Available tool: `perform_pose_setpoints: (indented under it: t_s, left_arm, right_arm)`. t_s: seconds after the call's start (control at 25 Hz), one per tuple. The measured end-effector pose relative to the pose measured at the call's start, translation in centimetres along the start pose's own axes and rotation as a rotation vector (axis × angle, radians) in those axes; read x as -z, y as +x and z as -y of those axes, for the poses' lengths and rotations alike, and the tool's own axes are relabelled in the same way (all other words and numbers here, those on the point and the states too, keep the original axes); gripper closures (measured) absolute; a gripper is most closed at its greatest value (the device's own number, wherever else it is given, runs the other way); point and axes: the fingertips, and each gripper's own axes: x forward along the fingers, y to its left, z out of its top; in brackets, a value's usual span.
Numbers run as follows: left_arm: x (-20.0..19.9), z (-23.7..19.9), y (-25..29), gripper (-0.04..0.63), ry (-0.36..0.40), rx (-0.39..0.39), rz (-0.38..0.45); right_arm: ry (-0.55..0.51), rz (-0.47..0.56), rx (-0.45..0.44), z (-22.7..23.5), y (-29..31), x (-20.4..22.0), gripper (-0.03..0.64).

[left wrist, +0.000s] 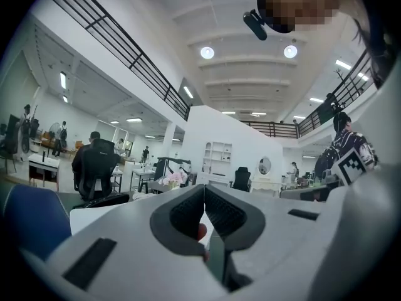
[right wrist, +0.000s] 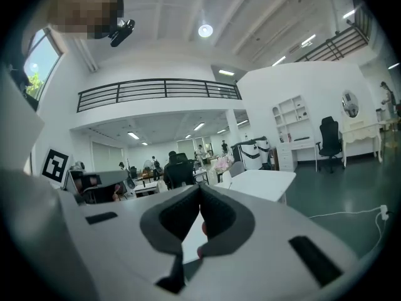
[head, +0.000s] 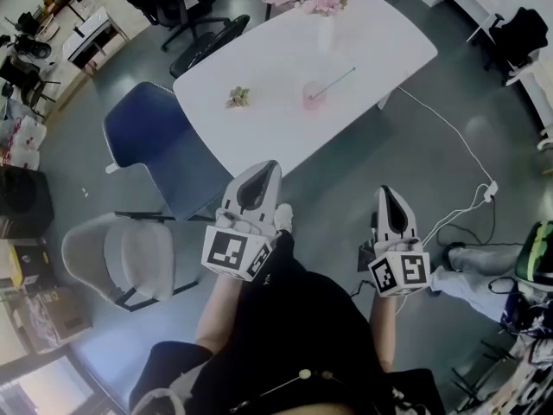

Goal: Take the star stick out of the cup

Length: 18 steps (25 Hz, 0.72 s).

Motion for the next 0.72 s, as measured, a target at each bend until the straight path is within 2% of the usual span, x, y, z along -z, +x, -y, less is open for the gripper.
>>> perform_pose_setpoints:
  t_s: [0.2, 0.32, 0.4, 0.52, 0.72]
  left_arm:
    - [-0.2, -4.7, 6.3, 0.589, 0.000, 0.010, -0.013]
    - [-0.2, -6.7, 8.8, 0.589, 0.032, 0.014, -0.021]
    - [0.1, -7.7, 9.5, 0.589, 0.038, 0.001, -0.029]
    - [0.4, -8.9, 10.1, 0.589, 0.004, -0.019, -0.029]
    - [0.6, -10.4, 11.3, 0.588, -0.084, -0.032, -0.022]
  right_arm:
    - [0.095, -0.040, -0.027, 1.8, 9.3, 0.1, 0.603]
    - [0.169, -0.084, -0.078, 2.4, 14.0, 1.0, 0.536]
    - [0.230, -0.110, -0.103, 3.0, 16.3, 2.0, 0.528]
    - [0.296, -0.141, -0.116, 4.2, 19.2, 3.5, 0.535]
    - [0.345, -0.209, -0.111, 6.8, 24.4, 5.9, 0.538]
